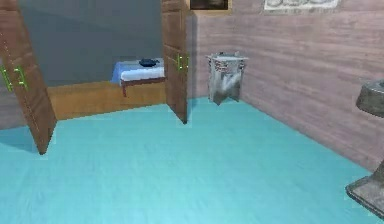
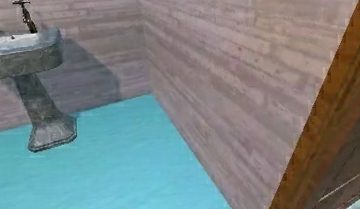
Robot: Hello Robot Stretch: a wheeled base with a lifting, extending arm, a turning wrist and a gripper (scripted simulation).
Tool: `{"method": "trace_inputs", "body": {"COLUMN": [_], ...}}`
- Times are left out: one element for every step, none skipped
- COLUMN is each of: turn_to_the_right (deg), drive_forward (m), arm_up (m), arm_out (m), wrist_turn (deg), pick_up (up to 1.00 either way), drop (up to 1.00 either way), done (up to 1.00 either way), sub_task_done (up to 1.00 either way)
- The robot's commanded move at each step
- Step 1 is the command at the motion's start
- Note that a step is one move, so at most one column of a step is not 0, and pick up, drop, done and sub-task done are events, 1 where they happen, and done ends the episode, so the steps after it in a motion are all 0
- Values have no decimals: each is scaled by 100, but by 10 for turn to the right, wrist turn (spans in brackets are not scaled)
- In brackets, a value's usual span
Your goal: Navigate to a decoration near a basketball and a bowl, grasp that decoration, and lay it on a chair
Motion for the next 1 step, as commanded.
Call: {"method": "trace_inputs", "body": {"turn_to_the_right": [-270], "drive_forward": [0], "arm_up": [0], "arm_out": [0], "wrist_turn": [0], "pick_up": [0], "drop": [0], "done": [0], "sub_task_done": [0]}}
